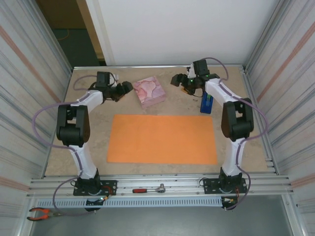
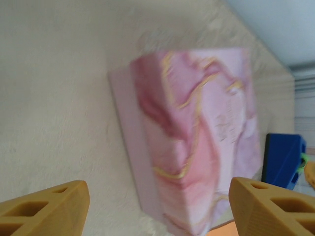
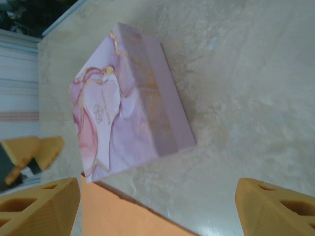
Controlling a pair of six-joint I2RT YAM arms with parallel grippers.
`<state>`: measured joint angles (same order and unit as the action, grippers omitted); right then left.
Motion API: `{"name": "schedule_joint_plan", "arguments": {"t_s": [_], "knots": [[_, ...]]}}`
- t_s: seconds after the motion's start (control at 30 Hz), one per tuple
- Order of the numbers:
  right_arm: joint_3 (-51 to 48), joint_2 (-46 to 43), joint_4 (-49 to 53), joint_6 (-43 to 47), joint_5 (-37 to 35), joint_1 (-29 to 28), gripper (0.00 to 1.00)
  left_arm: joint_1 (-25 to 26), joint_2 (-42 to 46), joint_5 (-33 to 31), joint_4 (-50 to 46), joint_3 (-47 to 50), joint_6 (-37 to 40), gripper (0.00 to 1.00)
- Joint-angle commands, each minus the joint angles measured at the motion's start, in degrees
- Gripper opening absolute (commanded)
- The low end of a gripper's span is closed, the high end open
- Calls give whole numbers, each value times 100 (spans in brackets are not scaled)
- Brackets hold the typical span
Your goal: Wrap the gift box in paper
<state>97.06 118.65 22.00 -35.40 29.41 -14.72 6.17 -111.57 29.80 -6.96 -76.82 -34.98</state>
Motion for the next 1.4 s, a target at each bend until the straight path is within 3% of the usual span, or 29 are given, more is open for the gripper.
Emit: {"name": "schedule_joint_plan", "arguments": {"t_s": [0.0, 0.2, 0.37, 0.7, 1.0, 1.37], "knots": [[747, 642, 265, -194, 359, -215, 82, 84, -69, 518, 557, 64, -308, 76], [2007, 1710, 383, -535, 467, -426, 85, 101, -442, 752, 1365, 233, -922, 76], [2649, 2292, 453, -778, 434, -486, 85, 156, -808, 860, 1372, -72, -990, 73], [2804, 2618, 408, -938, 551, -574, 74, 343, -1224, 844, 970, -532, -776, 67], [2144, 2279, 111, -965, 631, -687, 53, 581, -1372, 868, 608, -784, -513, 58], [-469, 134, -1332, -1294, 611, -832, 49, 1158, -107, 872, 535, -447, -220, 56]]}}
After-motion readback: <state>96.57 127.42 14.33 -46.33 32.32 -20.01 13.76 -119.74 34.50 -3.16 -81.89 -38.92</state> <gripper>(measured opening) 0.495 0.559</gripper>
